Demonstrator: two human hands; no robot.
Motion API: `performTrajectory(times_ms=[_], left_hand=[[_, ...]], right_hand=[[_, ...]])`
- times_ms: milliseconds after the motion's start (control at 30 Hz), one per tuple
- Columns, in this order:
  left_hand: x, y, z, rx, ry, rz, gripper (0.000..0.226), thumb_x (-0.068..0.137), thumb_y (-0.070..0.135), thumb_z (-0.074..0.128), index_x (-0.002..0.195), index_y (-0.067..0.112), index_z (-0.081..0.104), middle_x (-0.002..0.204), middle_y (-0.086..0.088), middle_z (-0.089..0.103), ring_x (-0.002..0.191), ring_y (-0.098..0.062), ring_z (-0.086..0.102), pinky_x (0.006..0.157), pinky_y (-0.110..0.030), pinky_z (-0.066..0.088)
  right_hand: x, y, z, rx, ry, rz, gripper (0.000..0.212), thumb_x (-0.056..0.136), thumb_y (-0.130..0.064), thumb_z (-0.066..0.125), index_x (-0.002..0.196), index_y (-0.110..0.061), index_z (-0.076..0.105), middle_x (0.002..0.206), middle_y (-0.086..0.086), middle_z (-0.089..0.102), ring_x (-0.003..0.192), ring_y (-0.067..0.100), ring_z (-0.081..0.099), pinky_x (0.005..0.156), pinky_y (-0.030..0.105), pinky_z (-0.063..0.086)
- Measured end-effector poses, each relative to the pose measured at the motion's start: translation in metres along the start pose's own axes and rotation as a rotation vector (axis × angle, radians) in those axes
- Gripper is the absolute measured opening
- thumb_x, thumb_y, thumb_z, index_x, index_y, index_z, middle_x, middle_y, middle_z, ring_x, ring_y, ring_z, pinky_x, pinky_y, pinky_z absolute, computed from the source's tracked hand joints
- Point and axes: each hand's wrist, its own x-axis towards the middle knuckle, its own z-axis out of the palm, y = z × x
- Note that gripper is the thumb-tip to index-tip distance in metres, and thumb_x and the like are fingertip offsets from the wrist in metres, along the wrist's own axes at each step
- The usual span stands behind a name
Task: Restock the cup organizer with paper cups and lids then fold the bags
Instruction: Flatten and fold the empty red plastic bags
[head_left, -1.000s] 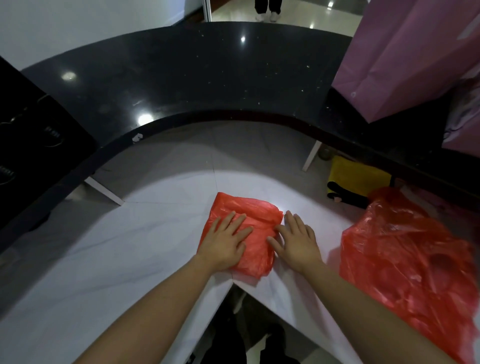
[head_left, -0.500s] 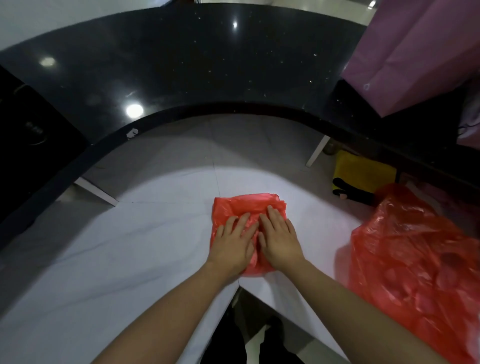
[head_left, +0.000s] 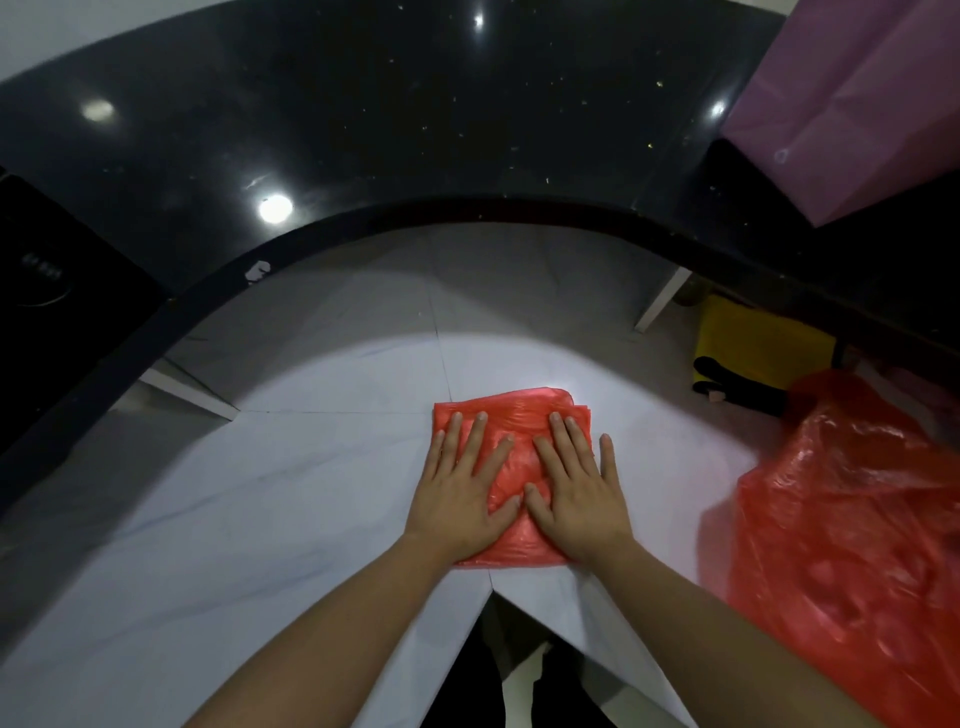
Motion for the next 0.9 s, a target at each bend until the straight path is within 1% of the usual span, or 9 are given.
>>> performTrajectory(times_ms=[267,367,500,600,667,733,800,833,900], left_hand=[[0.002,0.000,0.004,0.005,-0.049,-0.025,0.081,0.094,0.075,0.021,0.161,0.034,0.001,0.168,-0.006,-0.014,0.153,-0.033,-0.021,0.124,-0.056,0.004],[0.005,0.000,0.006,0.004,-0.055,-0.023,0.081,0.095,0.075,0.020,0.161,0.034,0.000,0.168,-0.007,-0.016,0.152,-0.033,-0.022,0.124,-0.056,0.003],[0.004,-0.003,0.005,0.004,-0.083,-0.003,0.078,0.096,0.074,0.016,0.160,0.035,-0.006,0.167,-0.006,-0.021,0.151,-0.031,-0.027,0.124,-0.056,0.001],[-0.003,-0.006,-0.001,-0.056,-0.045,-0.026,0.073,0.098,0.068,0.021,0.160,0.039,-0.005,0.167,-0.006,-0.022,0.151,-0.028,-0.028,0.124,-0.053,-0.002],[-0.013,-0.007,-0.006,-0.122,0.034,-0.087,0.071,0.099,0.063,0.026,0.161,0.038,0.001,0.169,-0.007,-0.012,0.154,-0.028,-0.018,0.126,-0.051,0.001],[-0.021,-0.006,-0.010,-0.217,0.093,-0.192,0.071,0.099,0.058,0.031,0.161,0.034,0.009,0.169,-0.009,0.000,0.155,-0.032,-0.003,0.125,-0.049,0.010],[-0.025,-0.004,-0.015,-0.324,0.081,-0.311,0.072,0.098,0.052,0.039,0.161,0.030,0.011,0.168,-0.010,0.009,0.152,-0.034,0.010,0.123,-0.048,0.020],[-0.026,-0.003,-0.017,-0.373,0.084,-0.343,0.073,0.098,0.049,0.044,0.161,0.028,0.012,0.166,-0.011,0.016,0.149,-0.033,0.018,0.122,-0.048,0.025],[-0.026,-0.005,-0.020,-0.468,0.115,-0.358,0.074,0.096,0.041,0.053,0.160,0.025,0.019,0.157,-0.010,0.035,0.139,-0.031,0.033,0.116,-0.046,0.034]], right_hand=[[0.002,0.000,0.006,0.013,-0.020,0.001,0.072,0.100,-0.059,0.023,0.162,-0.025,0.007,0.169,0.000,-0.005,0.155,0.018,-0.010,0.123,0.057,0.000],[0.004,0.000,0.005,0.027,-0.059,0.010,0.072,0.099,-0.059,0.021,0.161,-0.027,0.003,0.169,-0.001,-0.010,0.154,0.017,-0.014,0.122,0.056,-0.005],[0.006,-0.003,-0.005,0.016,-0.173,0.011,0.071,0.101,-0.060,0.014,0.159,-0.029,-0.013,0.164,-0.004,-0.028,0.149,0.014,-0.030,0.121,0.053,-0.015],[0.003,-0.005,-0.018,0.050,-0.184,0.005,0.069,0.103,-0.055,0.019,0.160,-0.030,-0.009,0.164,-0.003,-0.026,0.149,0.016,-0.030,0.121,0.048,-0.019],[-0.007,-0.005,-0.025,0.038,-0.130,-0.034,0.066,0.103,-0.051,0.021,0.161,-0.029,-0.001,0.166,-0.002,-0.019,0.152,0.018,-0.024,0.121,0.047,-0.018],[-0.018,-0.005,-0.025,0.035,-0.090,-0.064,0.065,0.102,-0.050,0.024,0.161,-0.029,0.005,0.168,0.000,-0.011,0.154,0.021,-0.015,0.122,0.049,-0.013],[-0.027,-0.005,-0.022,0.031,-0.115,-0.067,0.065,0.101,-0.050,0.026,0.161,-0.030,0.010,0.169,0.001,-0.004,0.156,0.023,-0.006,0.122,0.050,-0.008],[-0.029,-0.005,-0.021,0.029,-0.129,-0.063,0.065,0.101,-0.051,0.025,0.161,-0.030,0.010,0.169,0.001,-0.003,0.156,0.024,-0.006,0.122,0.050,-0.007],[-0.031,-0.006,-0.018,0.028,-0.183,-0.050,0.068,0.099,-0.060,0.009,0.160,-0.033,0.001,0.166,-0.001,-0.017,0.154,0.023,-0.017,0.121,0.048,-0.012]])
